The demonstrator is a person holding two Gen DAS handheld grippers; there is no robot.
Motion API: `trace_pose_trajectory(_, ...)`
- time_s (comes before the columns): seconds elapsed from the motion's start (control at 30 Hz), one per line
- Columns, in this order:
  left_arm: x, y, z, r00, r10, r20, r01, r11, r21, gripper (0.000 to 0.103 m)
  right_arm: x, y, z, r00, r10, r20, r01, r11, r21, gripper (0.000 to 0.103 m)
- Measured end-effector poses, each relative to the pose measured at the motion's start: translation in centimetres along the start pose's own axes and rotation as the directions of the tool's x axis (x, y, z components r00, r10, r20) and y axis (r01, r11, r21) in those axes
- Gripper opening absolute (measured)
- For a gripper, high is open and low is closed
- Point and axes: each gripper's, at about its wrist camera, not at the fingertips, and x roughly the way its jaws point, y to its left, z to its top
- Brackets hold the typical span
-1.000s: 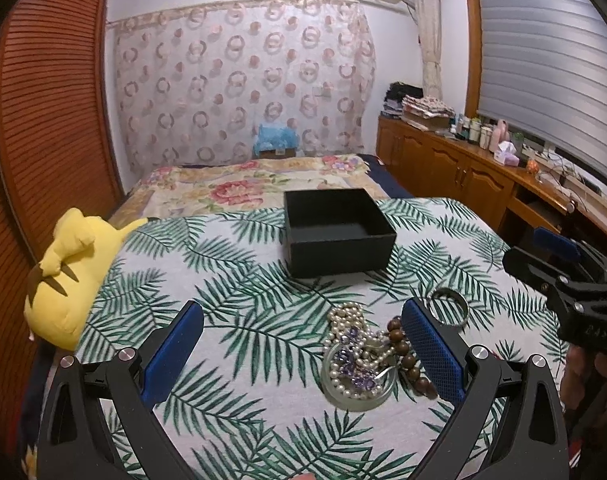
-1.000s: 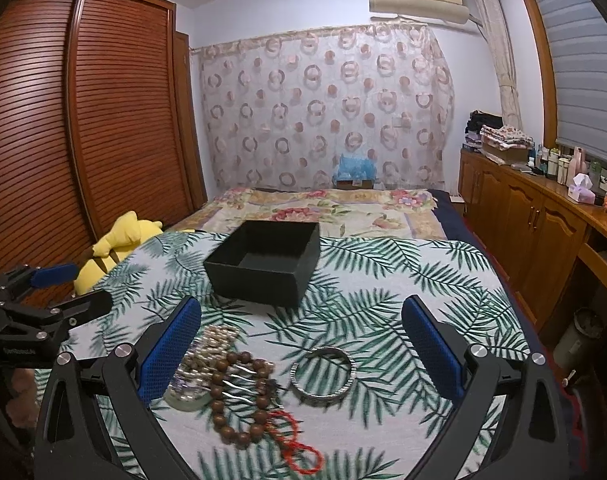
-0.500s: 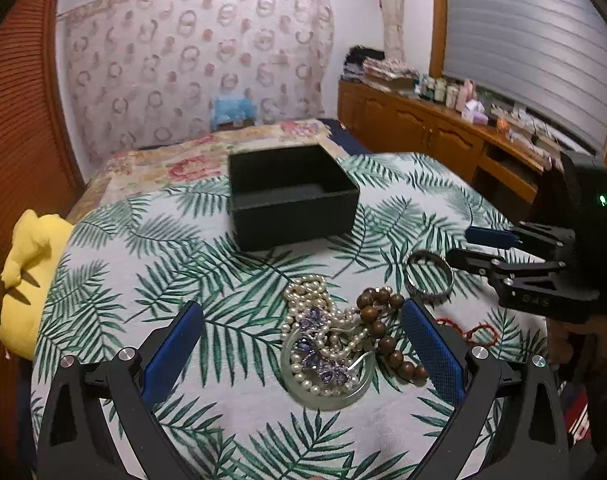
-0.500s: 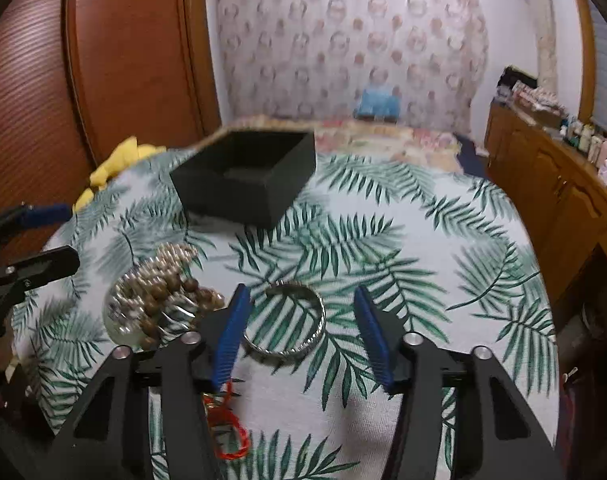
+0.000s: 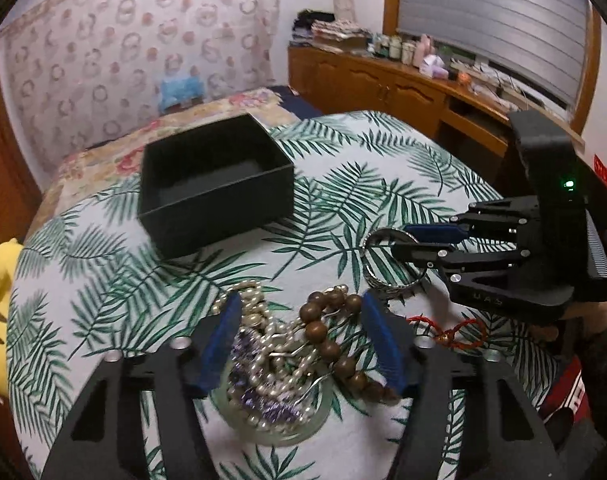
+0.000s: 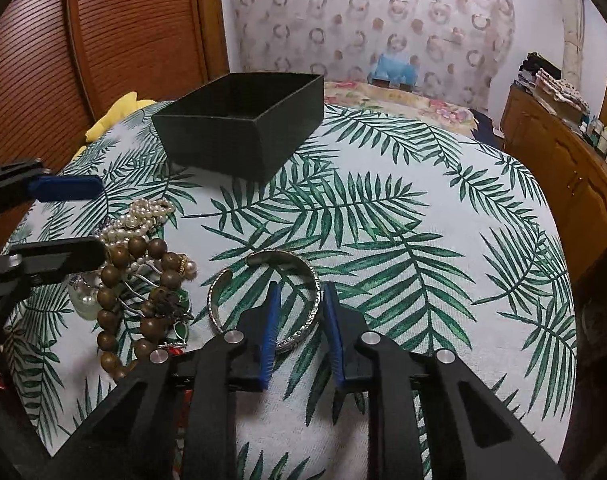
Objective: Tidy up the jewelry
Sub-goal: 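Grasp the wooden bead bracelet with left tool while right tool grasps the silver bangle, then place bead bracelet in the black box with left tool while right tool drops the bangle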
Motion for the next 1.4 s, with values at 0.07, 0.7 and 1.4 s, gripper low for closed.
trace_pose_trajectory(0.07,0.8,0.0,0.3,0.999,-0.017,-0.028,0.017,1.000,0.008,0.046,0.0,0.2,0.0,1.000,-0.011,-0.001,0.011,1.000,-0.009,0.024)
trace_pose_trajectory(0.7,0.6,-0.6,1.2,0.997,-0.071,-0.033,0.071,0.997,0.018,0.012,0.0,-0.3,0.0,1.000,0.003,0.006,-0.003,1.000,0.015,0.021)
trace_pose_trajectory(1.4,-8.1,-0.5,6.1,0.977,-0.031,0.209,0.022,0.999,0.045,0.012,0.0,-0.2,0.0,1.000,-0.011,0.003,0.011,1.000,0.004,0.021)
